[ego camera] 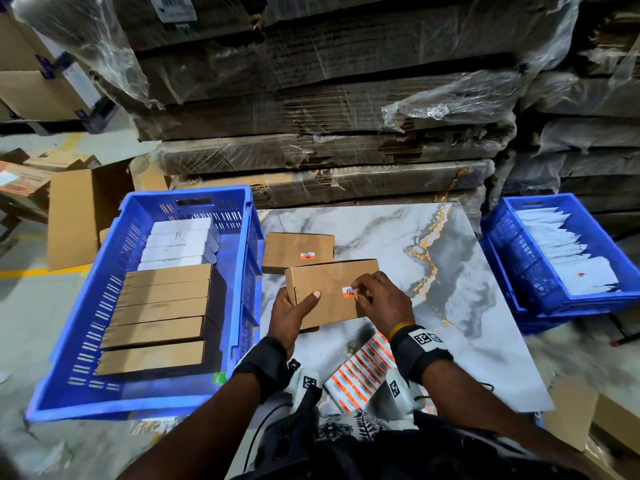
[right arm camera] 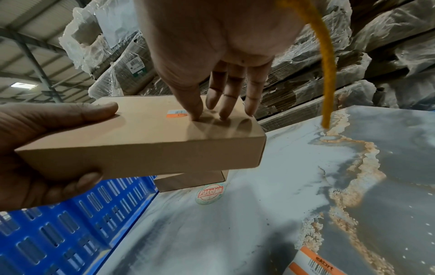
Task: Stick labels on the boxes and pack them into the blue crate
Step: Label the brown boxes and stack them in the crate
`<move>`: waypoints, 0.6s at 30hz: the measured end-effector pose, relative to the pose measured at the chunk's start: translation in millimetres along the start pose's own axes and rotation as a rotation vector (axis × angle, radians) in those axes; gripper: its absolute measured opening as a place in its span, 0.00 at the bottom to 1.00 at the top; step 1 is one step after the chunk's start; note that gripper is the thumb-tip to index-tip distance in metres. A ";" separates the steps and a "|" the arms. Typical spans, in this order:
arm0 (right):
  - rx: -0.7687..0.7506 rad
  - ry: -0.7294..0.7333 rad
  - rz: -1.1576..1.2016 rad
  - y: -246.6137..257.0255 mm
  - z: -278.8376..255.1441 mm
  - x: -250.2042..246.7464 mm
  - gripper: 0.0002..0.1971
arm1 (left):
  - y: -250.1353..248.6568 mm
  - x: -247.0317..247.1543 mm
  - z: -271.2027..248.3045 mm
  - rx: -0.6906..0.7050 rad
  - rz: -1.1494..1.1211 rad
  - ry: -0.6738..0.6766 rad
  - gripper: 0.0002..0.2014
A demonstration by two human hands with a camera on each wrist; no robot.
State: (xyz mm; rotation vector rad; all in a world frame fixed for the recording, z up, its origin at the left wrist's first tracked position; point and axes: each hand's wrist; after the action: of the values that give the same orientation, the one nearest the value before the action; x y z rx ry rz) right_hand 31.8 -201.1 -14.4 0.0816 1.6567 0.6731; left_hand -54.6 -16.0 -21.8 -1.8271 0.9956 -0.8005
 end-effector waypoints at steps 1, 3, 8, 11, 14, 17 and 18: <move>-0.001 0.005 0.000 -0.2 0.6 -0.4 0.08 | 0.9 -0.3 0.8 -0.002 0.006 0.004 0.19; -0.002 0.015 0.002 -1.5 2.7 -0.4 0.05 | 2.0 -1.0 2.0 -0.004 0.018 0.008 0.21; 0.021 0.001 0.006 -5.8 6.1 -2.6 0.02 | 1.6 1.1 3.2 -0.003 0.037 0.023 0.20; 0.048 0.012 0.004 -8.0 6.1 -5.1 0.04 | 2.6 2.3 4.7 -0.010 0.038 0.039 0.20; 0.057 0.059 -0.034 -9.3 3.8 -9.6 0.02 | 5.3 4.4 5.7 -0.011 0.047 0.064 0.21; 0.064 0.082 -0.059 -9.9 1.2 -14.3 0.01 | 11.3 5.6 9.7 -0.012 0.046 0.085 0.22; 0.070 0.082 -0.058 -10.6 0.3 -14.9 0.01 | 13.4 6.2 11.3 -0.011 0.049 0.093 0.22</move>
State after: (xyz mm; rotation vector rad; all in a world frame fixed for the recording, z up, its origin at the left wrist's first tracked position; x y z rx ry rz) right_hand 38.7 -216.0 -6.2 0.0568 1.7553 0.5807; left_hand -46.4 -20.9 -37.8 -1.7813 1.1017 -0.8582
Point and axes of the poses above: each hand's wrist, its own z-axis towards the middle knuckle, its own x-axis out of the palm, y = z × x, and after that the axes turned 1 degree about -y, right-handed
